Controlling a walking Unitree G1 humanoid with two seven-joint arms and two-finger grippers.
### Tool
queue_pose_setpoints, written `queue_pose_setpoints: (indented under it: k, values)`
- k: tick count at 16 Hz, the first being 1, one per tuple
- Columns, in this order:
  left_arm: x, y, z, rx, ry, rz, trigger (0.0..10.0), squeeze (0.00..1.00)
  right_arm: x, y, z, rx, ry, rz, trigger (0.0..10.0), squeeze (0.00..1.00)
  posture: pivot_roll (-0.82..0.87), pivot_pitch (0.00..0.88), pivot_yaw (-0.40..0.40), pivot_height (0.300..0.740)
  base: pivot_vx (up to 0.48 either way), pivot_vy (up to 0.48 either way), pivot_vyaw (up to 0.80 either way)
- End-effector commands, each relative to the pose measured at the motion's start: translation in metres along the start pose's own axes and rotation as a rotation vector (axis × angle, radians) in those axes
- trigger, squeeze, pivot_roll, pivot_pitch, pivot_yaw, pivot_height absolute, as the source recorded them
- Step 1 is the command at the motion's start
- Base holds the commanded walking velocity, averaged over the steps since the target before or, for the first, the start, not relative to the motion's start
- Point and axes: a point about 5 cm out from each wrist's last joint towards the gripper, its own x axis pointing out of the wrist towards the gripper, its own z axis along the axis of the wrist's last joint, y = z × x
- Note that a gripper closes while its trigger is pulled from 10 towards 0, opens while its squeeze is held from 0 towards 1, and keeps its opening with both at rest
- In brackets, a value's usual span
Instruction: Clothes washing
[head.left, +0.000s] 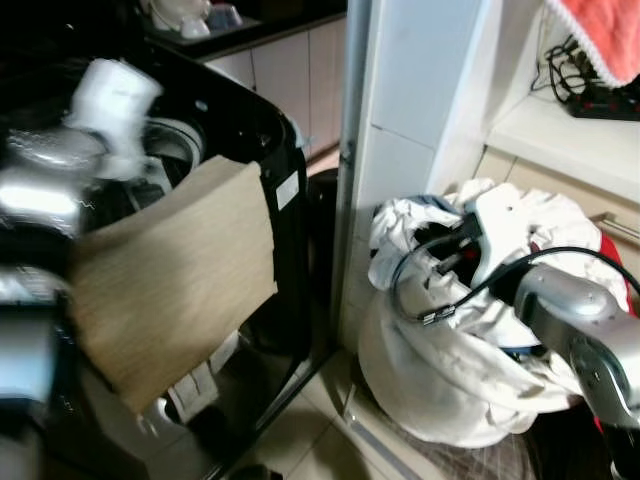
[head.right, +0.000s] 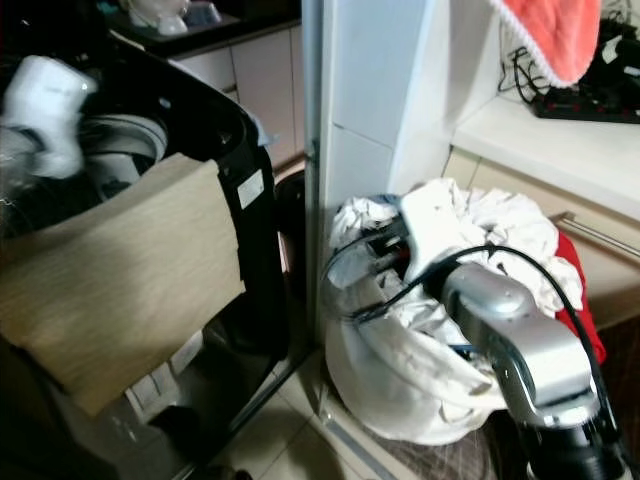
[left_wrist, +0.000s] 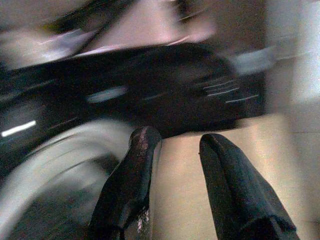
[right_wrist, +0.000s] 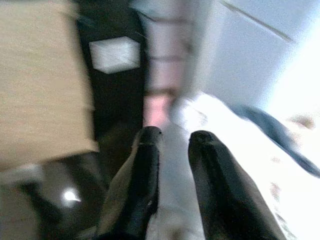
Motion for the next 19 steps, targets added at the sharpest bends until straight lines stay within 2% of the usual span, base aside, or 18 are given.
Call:
queue_pose_setpoints:
  k: [1,3,5,6,8,10,13,15,17,18,19]
  values:
    - [0.006,-0.031,0.003,-0.055,-0.072,-0.148,10.0,0.0,0.002,-0.018,-0.002,0.069,-0.027,-0.103,10.0,1.0,-0.16,0.0,0.058,0.74,0.0,0.0,0.0]
    - [0.009,-0.051,0.004,-0.07,-0.137,-0.217,10.0,0.0,0.005,-0.025,-0.004,0.066,-0.03,-0.134,10.0,1.0,-0.17,0.0,0.061,0.74,0.0,0.0,0.0]
    - [0.014,-0.084,0.01,-0.13,-0.266,-0.323,10.0,0.0,0.012,-0.036,-0.011,0.025,0.006,-0.172,10.0,1.0,-0.17,0.0,0.062,0.74,0.0,0.0,0.0]
    - [0.015,-0.108,0.017,-0.197,-0.336,-0.385,10.0,0.0,0.018,-0.048,-0.016,0.034,0.017,-0.214,10.0,1.0,-0.17,0.0,0.061,0.74,0.0,0.0,0.0]
    - [0.014,-0.13,0.017,-0.23,-0.337,-0.419,10.0,0.0,0.026,-0.064,-0.022,0.047,0.014,-0.253,10.0,1.0,-0.17,0.0,0.067,0.74,0.0,0.0,0.0]
    - [0.01,-0.144,0.013,-0.211,-0.305,-0.445,10.0,0.0,0.035,-0.072,-0.027,0.057,0.002,-0.207,10.0,1.0,-0.17,0.0,0.069,0.74,0.0,0.0,0.0]
    - [0.002,-0.148,0.009,-0.188,-0.272,-0.482,10.0,0.0,0.042,-0.079,-0.037,0.04,0.06,-0.174,10.0,1.0,-0.15,0.0,0.065,0.74,0.0,0.0,0.0]
    - [-0.012,-0.154,-0.001,-0.12,-0.2,-0.587,10.0,0.0,0.046,-0.086,-0.052,0.049,0.181,-0.14,10.0,1.0,-0.15,0.0,0.063,0.74,0.0,0.0,0.0]
    - [-0.016,-0.157,-0.009,-0.1,-0.169,-0.618,10.0,0.0,0.046,-0.088,-0.06,0.07,0.28,-0.116,10.0,1.0,-0.14,0.0,0.062,0.74,0.0,0.0,0.0]
    - [-0.016,-0.158,-0.011,-0.092,-0.157,-0.604,10.0,0.0,0.047,-0.086,-0.065,0.056,0.325,-0.104,10.0,0.92,-0.15,0.0,0.062,0.74,0.0,0.0,0.0]
    - [-0.016,-0.16,-0.013,-0.091,-0.149,-0.596,10.0,0.0,0.049,-0.083,-0.073,0.059,0.37,-0.09,10.0,0.0,-0.15,0.0,0.062,0.74,0.0,0.0,0.0]
